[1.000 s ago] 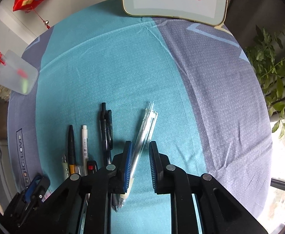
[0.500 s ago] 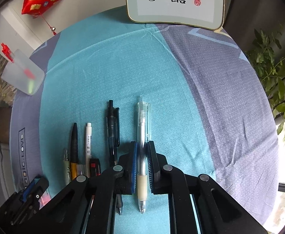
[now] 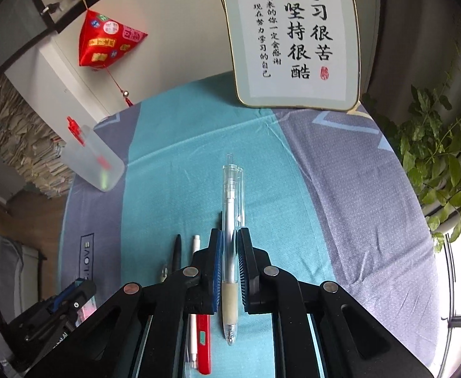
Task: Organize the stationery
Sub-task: 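Carry the pink eraser into the cup with the left tool while the right lifts the clear pen, then lower the clear pen into the frosted cup with the right tool and release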
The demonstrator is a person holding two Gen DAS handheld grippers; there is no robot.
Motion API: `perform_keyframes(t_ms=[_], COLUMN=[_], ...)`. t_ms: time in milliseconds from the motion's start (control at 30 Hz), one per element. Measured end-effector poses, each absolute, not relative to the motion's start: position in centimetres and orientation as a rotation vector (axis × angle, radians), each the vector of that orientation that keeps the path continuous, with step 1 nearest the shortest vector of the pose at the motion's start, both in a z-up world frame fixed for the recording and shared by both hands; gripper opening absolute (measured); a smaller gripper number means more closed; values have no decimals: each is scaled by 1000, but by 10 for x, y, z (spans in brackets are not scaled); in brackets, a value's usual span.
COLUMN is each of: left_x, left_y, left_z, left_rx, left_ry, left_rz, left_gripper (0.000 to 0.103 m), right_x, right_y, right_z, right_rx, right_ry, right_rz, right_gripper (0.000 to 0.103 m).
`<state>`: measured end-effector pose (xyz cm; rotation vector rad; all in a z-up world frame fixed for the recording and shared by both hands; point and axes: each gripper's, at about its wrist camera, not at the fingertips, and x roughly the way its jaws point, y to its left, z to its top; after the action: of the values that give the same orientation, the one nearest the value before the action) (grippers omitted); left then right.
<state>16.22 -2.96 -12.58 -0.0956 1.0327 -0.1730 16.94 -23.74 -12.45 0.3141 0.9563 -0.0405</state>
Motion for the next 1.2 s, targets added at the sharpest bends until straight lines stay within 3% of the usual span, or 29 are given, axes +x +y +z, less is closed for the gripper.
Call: perform_keyframes(t_ms=[233,400,567,800,1067,1200], left_x=[195,243,292,329,315,300], left_y=[-9,-3,-3,-2,10,16], left_z=[-66,-41,-47,-96,-91,-81], left_rx=[-126,-183,-177,-157,-146,-131], left_ry=[774,691,718,835,784,759], left_rz=[-201,-233,-216,-157,-147,-135], left_gripper=[9,9,9,9,10,16], right_x=[164,164,171,190,211,222], right_y=[-229,-229,-234,-228,-194,-182], right_z=[-105,-95,-85,-74,-58,-53], right_rx=[318,319,324,342,304,308], right_ry=[905,878,844,802,755,742], right_rz=[0,12,13,49,117,158], right_gripper=[11,11,11,11,11,11])
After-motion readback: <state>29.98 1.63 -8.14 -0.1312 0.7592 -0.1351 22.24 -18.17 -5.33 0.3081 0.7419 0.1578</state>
